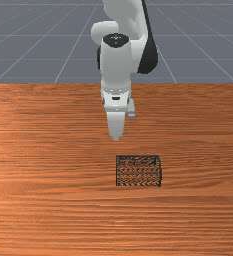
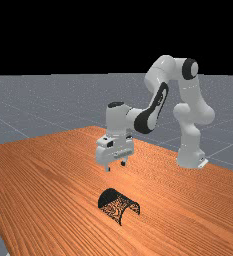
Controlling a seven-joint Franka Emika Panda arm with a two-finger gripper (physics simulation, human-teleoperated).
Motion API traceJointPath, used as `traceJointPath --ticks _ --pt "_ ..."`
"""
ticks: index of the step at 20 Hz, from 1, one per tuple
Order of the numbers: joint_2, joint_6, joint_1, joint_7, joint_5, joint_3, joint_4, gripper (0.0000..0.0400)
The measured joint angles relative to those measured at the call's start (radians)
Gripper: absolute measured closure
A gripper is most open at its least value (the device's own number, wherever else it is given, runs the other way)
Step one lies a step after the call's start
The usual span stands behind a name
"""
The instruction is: Rotate the holder till the hole upward
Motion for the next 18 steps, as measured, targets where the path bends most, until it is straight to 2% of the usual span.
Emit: traceJointPath --ticks 1,2,3,4,6,7,8,9,10,13,18 --pt "0.000 0.000 0.000 0.000 0.000 0.000 0.000 0.0157" --pt "0.000 0.000 0.000 0.000 0.000 0.000 0.000 0.0252" --pt "0.000 0.000 0.000 0.000 0.000 0.000 0.000 0.0310" --pt "0.000 0.000 0.000 0.000 0.000 0.000 0.000 0.0346" --pt "-0.001 -0.003 -0.001 -0.002 0.002 0.001 0.000 0.0380" --pt "-0.001 -0.007 0.000 -0.001 0.000 0.000 0.003 0.0231" --pt "-0.002 -0.003 0.000 0.000 -0.003 -0.002 0.001 0.0140" --pt "-0.002 -0.003 -0.002 0.000 0.001 -0.002 0.001 0.0085" --pt "-0.002 -0.003 -0.004 -0.003 0.001 -0.002 0.001 0.0052" --pt "0.002 -0.001 -0.003 0.010 0.002 -0.005 0.002 0.0012" --pt "0.006 -0.003 0.053 0.140 -0.003 0.001 0.009 0.0001"
